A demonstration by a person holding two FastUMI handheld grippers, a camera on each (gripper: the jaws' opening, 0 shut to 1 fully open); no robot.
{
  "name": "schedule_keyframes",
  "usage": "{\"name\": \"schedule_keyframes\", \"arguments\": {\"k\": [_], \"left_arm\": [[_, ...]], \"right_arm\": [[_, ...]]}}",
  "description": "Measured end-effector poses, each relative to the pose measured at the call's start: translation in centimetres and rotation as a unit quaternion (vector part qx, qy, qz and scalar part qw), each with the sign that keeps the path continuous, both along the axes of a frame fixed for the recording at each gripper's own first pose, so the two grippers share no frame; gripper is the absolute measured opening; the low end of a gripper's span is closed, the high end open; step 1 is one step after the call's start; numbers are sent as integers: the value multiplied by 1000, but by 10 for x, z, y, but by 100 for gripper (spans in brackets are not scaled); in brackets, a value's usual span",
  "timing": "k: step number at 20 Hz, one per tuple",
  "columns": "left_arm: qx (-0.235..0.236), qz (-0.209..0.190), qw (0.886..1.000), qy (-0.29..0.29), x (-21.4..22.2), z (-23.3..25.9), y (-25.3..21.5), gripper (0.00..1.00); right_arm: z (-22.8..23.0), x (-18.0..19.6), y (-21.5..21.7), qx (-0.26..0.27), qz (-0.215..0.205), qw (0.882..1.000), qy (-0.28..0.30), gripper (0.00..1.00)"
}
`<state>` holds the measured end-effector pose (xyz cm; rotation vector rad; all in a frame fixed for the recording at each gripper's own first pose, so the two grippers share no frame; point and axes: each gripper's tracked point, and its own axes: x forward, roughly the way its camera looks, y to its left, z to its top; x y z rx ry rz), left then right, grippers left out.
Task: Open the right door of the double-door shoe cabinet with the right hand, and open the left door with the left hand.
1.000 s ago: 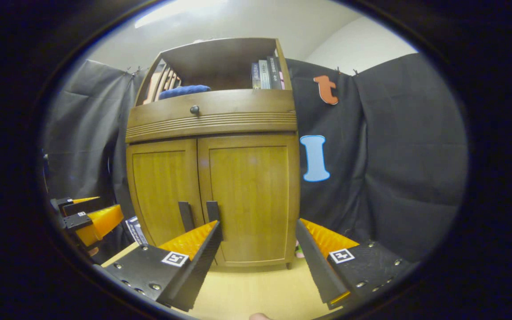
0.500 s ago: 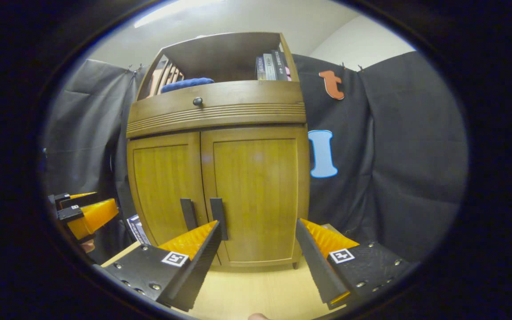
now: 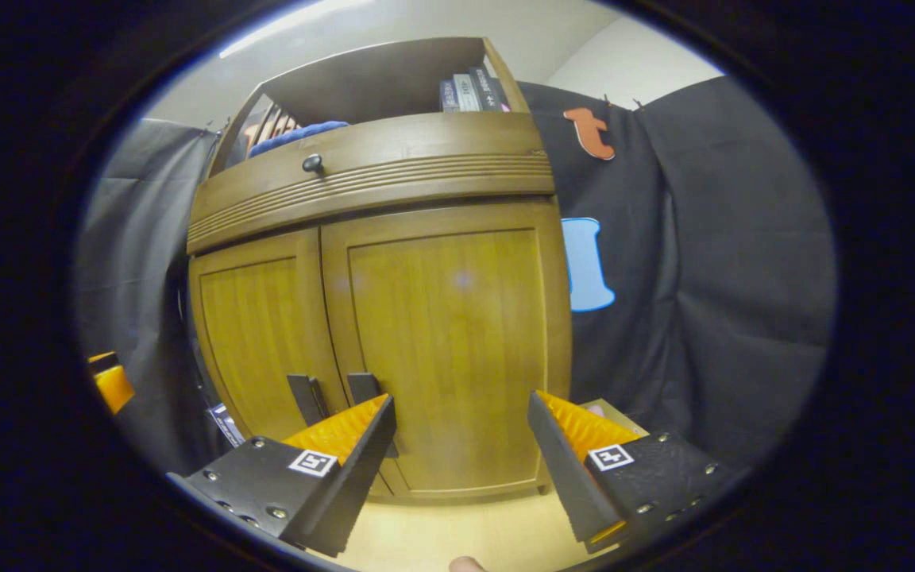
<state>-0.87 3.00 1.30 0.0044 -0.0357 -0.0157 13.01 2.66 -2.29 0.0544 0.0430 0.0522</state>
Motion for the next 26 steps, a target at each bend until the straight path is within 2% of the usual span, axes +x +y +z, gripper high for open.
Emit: {"name": "schedule_keyframes", "arguments": {"k": [4,5,6,8,10,11,14,16,17,19,21,22,25,26], "left_arm": [[1,14,1000,0,-1,2,7,92],[-1,15,1000,2,-3,-1,12,92],[-3,15,1000,4,-6,-3,18,92],[-9,13,1000,5,-11,-5,23,92],[-13,13,1000,4,-12,-5,26,92],[-14,12,1000,6,-12,-7,27,92],[-13,6,1000,9,-14,-9,28,93],[-12,5,1000,9,-19,-9,32,92],[-11,4,1000,7,-20,-9,33,92],[-8,8,1000,1,-22,-8,39,92],[-8,14,1000,-2,-23,-6,44,92],[-9,15,1000,-5,-23,-5,46,92],[-19,11,1000,-8,-21,-5,44,92],[-20,9,1000,-5,-21,-6,42,92]], "right_arm": [[-13,25,29,-7,29,1000,2,100],[-16,30,42,-15,45,999,1,96],[-17,34,53,-26,60,998,0,99],[-19,42,77,-33,83,996,-6,99],[-25,51,89,-30,79,996,-1,96],[-30,57,93,-28,75,997,7,99],[-48,73,105,-23,80,996,29,100],[-53,77,109,-19,83,996,35,92],[-55,80,109,-23,79,996,34,84],[-58,83,109,-29,68,997,30,80],[-53,79,112,-5,71,997,35,41],[-59,89,114,-7,70,997,32,31],[-68,93,113,-47,65,996,41,33],[-69,92,112,-43,62,996,41,35]]}}
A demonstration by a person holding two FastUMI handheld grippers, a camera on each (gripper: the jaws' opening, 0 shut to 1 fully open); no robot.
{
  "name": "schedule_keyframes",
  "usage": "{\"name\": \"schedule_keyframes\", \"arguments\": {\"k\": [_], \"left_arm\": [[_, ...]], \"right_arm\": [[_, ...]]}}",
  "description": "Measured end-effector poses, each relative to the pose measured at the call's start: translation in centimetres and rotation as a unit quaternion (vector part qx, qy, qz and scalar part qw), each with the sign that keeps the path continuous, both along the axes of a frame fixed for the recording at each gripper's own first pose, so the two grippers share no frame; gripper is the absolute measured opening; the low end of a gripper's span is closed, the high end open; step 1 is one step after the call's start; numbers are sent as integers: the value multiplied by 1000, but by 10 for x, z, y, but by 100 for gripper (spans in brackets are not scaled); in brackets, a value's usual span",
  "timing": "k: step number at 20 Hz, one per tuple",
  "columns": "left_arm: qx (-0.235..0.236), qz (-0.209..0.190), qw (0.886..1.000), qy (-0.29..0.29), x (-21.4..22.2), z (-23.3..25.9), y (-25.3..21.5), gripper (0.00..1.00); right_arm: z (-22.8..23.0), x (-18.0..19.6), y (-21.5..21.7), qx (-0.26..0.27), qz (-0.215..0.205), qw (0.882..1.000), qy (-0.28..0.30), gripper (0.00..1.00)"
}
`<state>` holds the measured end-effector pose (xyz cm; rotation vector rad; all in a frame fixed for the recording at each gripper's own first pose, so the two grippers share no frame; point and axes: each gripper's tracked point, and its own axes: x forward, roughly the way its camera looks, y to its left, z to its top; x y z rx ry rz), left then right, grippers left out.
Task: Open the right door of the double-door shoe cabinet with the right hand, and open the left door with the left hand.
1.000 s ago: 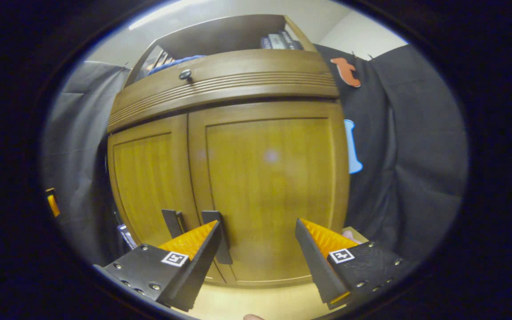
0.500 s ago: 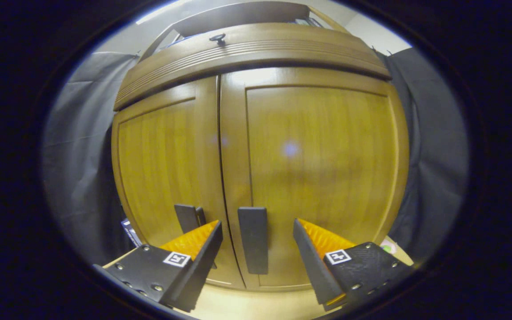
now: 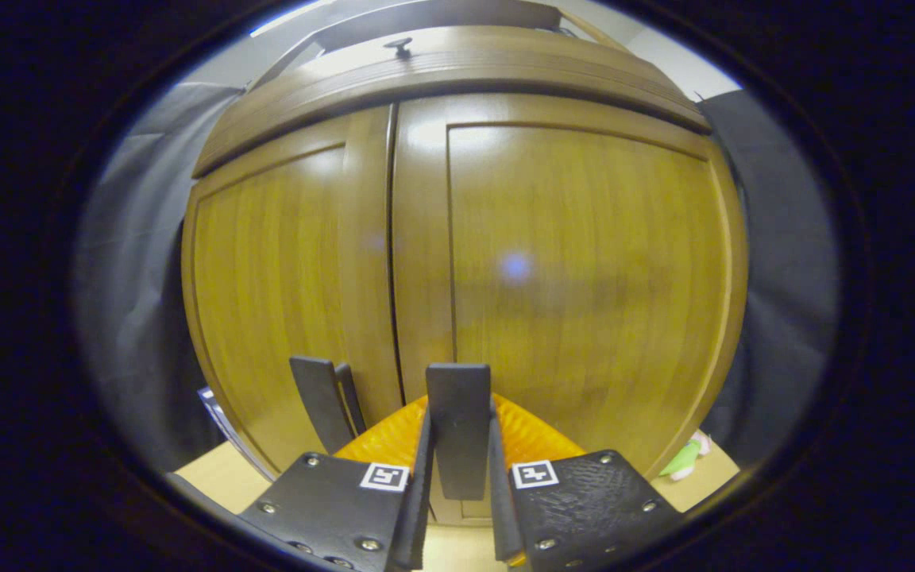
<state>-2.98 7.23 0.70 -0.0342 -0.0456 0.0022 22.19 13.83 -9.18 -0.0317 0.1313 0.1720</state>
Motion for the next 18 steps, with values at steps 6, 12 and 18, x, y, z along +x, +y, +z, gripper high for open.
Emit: {"name": "schedule_keyframes", "arguments": {"k": [6,12,18], "left_arm": [[6,9,1000,3,-6,0,7,92],[4,23,1000,2,-5,0,14,92],[-8,5,1000,-9,-7,4,0,92]], "right_arm": [[3,-1,1,10,6,1000,-10,27],[2,1,2,30,19,999,-8,27],[7,-3,3,52,41,998,-6,27]]}}
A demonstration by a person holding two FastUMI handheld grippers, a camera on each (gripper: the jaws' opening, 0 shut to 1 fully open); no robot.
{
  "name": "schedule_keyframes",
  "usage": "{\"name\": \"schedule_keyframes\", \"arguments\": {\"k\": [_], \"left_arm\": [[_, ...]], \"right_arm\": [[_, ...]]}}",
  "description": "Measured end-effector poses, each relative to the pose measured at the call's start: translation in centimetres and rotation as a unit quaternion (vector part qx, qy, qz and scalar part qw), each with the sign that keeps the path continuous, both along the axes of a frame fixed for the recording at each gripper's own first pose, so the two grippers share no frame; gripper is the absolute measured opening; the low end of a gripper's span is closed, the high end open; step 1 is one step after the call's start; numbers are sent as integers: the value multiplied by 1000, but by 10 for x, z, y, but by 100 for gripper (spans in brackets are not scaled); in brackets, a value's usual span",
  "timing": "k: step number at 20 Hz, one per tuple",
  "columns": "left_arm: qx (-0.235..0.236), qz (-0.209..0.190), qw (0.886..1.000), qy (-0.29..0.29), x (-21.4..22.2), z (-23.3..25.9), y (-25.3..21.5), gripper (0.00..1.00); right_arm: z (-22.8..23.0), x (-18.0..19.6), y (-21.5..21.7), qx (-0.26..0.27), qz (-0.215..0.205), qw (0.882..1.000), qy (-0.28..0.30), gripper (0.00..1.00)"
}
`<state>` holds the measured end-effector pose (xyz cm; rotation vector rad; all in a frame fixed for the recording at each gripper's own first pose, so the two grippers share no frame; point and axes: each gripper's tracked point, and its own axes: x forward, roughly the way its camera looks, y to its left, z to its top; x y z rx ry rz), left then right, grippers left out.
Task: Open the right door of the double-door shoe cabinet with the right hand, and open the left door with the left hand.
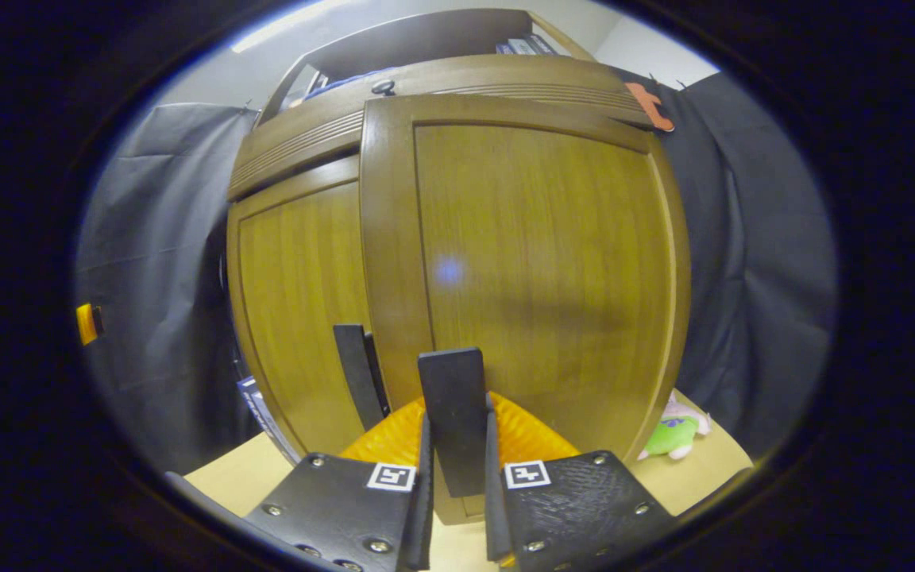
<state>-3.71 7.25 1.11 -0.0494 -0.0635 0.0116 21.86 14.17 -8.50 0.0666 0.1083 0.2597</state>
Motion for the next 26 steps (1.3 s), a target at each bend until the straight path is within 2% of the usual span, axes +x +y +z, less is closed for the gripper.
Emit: {"name": "schedule_keyframes", "arguments": {"k": [3,6,7,11,14,19,20,25,26], "left_arm": [[-2,21,1000,-15,-5,9,10,95],[5,39,999,-13,-12,10,15,90],[6,38,999,-16,-14,14,13,90],[4,17,1000,0,-18,6,-1,90],[15,20,1000,3,-19,3,0,90],[5,11,1000,10,-23,-3,-11,90],[6,11,1000,11,-24,-3,-12,90],[7,5,1000,9,-21,-4,-19,90],[6,3,1000,10,-21,-6,-22,90]], "right_arm": [[-1,2,1,11,14,1000,-2,27],[2,1,-1,15,15,1000,-1,27],[4,2,-1,15,16,1000,-2,24],[11,-3,-4,6,6,1000,-6,26],[20,-4,-9,1,-10,1000,-9,26],[18,-15,-29,-2,-31,999,-11,26],[18,-22,-35,-5,-33,999,-13,23],[21,-37,-59,-11,-56,998,-21,22],[22,-36,-64,-15,-60,998,-26,19]]}}
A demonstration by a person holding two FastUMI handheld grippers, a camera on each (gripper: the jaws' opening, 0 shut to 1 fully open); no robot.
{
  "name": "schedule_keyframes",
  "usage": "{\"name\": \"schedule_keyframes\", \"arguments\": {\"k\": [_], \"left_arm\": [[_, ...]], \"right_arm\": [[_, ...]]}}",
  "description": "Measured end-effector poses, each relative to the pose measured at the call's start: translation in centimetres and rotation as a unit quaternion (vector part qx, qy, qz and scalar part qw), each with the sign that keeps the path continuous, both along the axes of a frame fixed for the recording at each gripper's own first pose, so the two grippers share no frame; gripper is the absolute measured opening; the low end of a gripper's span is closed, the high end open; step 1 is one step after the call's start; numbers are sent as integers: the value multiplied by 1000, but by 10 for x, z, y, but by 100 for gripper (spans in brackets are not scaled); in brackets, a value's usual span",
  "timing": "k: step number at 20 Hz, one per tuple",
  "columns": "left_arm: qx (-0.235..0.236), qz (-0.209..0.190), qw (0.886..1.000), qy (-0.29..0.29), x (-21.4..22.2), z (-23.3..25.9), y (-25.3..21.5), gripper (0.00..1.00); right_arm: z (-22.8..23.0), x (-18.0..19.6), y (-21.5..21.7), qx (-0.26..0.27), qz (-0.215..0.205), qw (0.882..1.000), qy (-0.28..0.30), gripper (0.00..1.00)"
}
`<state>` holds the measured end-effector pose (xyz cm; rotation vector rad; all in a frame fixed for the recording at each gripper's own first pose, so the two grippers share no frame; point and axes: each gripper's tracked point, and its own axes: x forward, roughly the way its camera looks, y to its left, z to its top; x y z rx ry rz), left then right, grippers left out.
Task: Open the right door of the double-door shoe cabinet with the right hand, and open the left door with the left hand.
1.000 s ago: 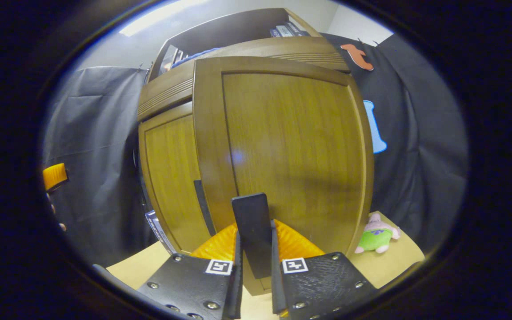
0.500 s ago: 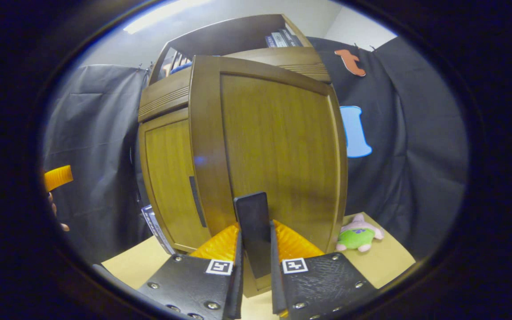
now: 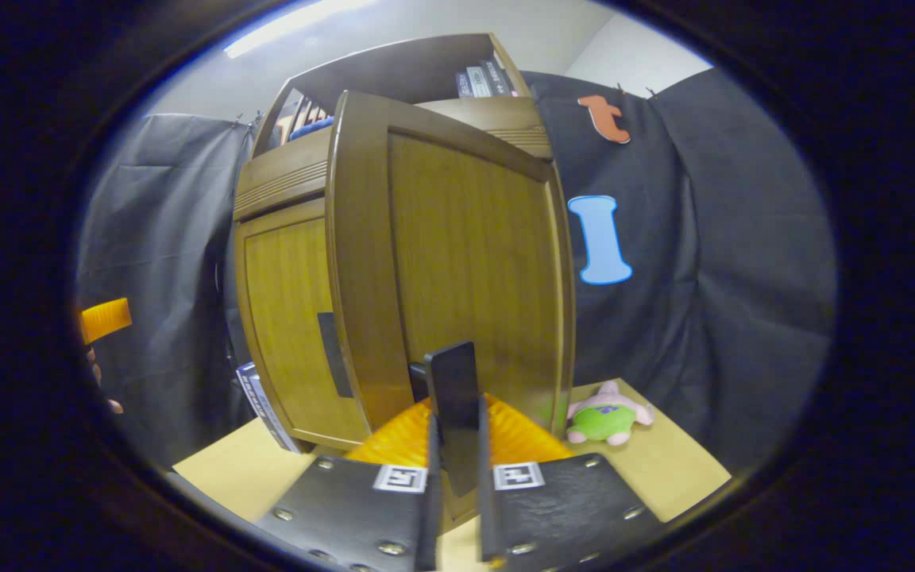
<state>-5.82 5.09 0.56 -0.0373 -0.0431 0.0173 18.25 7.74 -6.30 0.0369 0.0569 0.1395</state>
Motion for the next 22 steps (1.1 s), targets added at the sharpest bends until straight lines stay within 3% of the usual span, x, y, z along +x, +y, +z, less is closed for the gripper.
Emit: {"name": "schedule_keyframes", "arguments": {"k": [4,6,7,12,14,16,17,18,20,22], "left_arm": [[0,-15,1000,4,0,-8,-15,90],[0,-22,1000,8,-1,-13,-23,90],[2,-24,1000,8,0,-14,-26,90],[10,-32,999,14,2,-22,-42,90],[9,-34,999,18,6,-26,-46,90],[9,-35,999,19,8,-28,-49,91],[9,-35,999,19,10,-31,-51,91],[9,-36,999,19,13,-32,-53,91],[9,-39,999,27,17,-39,-58,90],[7,-44,998,35,20,-45,-63,91]], "right_arm": [[0,-9,-18,14,-12,1000,-12,16],[-5,0,-30,4,-28,999,-23,16],[-2,-8,-37,-5,-40,999,-27,7],[5,-20,-68,-36,-75,996,-43,7],[6,-21,-83,-40,-86,994,-44,1],[7,-22,-100,-44,-100,993,-46,1],[8,-20,-113,-51,-118,990,-49,5],[11,-26,-123,-44,-120,991,-49,1],[11,-21,-132,-15,-103,994,-41,1],[9,-16,-145,-27,-87,995,-41,1]]}}
